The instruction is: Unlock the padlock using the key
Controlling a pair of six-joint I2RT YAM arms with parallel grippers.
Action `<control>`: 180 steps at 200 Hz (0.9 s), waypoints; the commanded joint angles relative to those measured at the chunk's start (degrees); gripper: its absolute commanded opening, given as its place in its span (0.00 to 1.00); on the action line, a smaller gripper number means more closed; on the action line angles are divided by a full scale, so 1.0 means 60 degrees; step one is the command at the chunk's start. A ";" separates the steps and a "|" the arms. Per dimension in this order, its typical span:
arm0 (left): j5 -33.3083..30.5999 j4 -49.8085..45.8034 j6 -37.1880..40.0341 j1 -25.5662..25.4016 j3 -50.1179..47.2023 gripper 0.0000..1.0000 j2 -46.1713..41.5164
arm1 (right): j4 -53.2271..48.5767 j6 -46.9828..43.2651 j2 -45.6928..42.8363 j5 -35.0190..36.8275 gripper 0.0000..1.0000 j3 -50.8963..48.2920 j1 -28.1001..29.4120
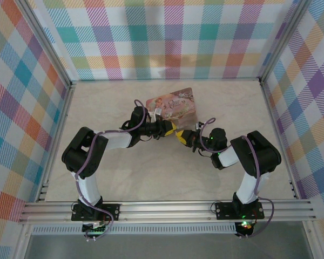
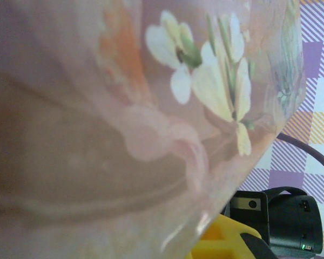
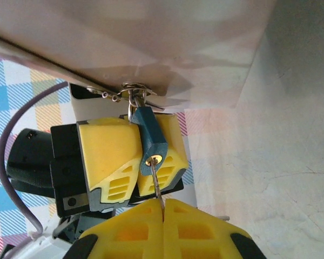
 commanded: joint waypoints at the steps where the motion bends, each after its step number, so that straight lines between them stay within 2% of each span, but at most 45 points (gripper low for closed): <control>1: 0.1119 0.0694 -0.0257 -0.0201 -0.0111 0.10 -0.0070 | 0.0517 0.0734 0.0190 0.0865 0.00 0.0178 -0.0116; 84: 0.1135 0.1442 -0.0661 -0.0201 -0.0212 0.10 -0.0015 | 0.0521 0.1607 0.0445 0.1198 0.00 0.0107 -0.0099; 122: 0.1157 0.1730 -0.0857 -0.0228 -0.0170 0.10 0.0029 | 0.0492 0.2120 0.0660 0.1721 0.00 0.0015 0.0147; 180: 0.1482 0.1393 -0.0613 -0.1034 0.0051 0.04 0.0027 | 0.0088 0.2190 0.0838 0.2818 0.00 0.0803 0.0480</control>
